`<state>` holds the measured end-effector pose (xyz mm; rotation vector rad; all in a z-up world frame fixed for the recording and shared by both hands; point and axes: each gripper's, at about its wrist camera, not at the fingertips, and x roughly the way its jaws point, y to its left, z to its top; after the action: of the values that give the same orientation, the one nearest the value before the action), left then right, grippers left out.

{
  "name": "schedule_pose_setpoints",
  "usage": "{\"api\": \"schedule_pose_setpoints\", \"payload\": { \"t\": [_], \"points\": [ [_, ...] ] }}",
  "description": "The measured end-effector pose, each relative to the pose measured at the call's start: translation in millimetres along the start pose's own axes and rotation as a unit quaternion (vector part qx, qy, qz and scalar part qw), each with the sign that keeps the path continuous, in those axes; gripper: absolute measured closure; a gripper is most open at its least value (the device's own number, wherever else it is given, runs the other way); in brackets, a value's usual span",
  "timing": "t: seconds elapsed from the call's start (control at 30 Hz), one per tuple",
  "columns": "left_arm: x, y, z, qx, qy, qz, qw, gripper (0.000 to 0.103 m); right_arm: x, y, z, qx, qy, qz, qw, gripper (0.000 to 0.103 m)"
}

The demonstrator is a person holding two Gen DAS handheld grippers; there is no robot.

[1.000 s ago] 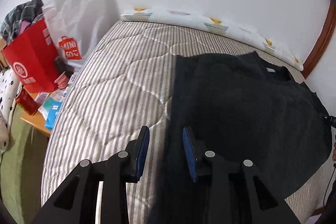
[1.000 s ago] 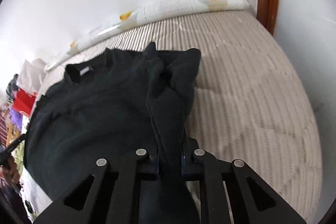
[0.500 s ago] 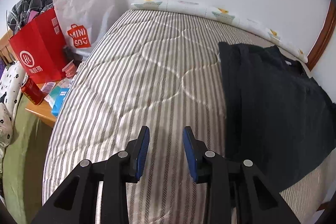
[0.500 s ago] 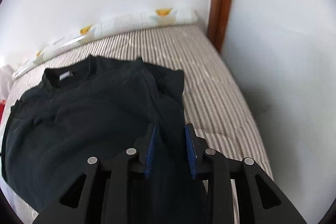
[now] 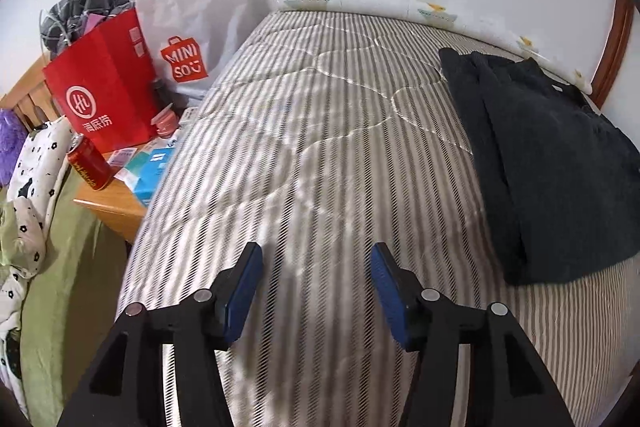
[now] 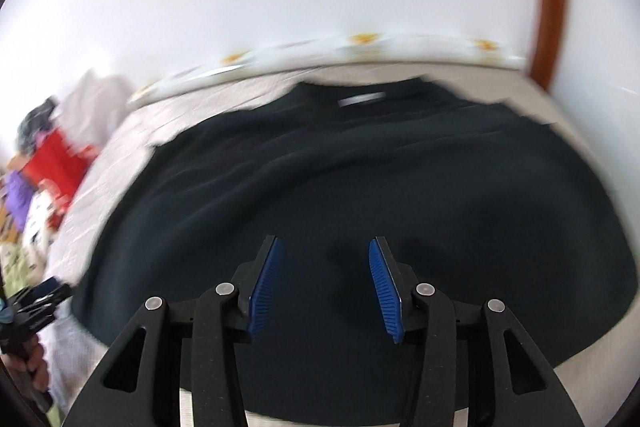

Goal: Fold small clothes

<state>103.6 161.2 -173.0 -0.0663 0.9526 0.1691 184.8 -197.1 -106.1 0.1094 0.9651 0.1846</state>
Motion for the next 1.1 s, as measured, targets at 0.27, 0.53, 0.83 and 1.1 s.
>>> {"api": "schedule_pose_setpoints", "payload": {
  "t": [0.27,0.53,0.83,1.1],
  "points": [
    [-4,9,-7,0.02,-0.004,-0.016,0.9997,0.046,1,95,-52,-0.087,-0.007,-0.043,0.995,0.057],
    [-1,13,-7,0.024,-0.01,-0.031,0.9992,0.043,-27,144,-92,-0.172,-0.025,-0.042,0.984,0.046],
    [-4,19,-11,0.028,-0.015,-0.054,0.9981,0.042,-5,204,-117,-0.268,-0.027,-0.097,0.958,0.045],
    [-6,23,-11,0.018,-0.015,-0.065,0.9976,0.042,29,219,-90,-0.29,-0.029,-0.136,0.947,0.045]
  ]
}}
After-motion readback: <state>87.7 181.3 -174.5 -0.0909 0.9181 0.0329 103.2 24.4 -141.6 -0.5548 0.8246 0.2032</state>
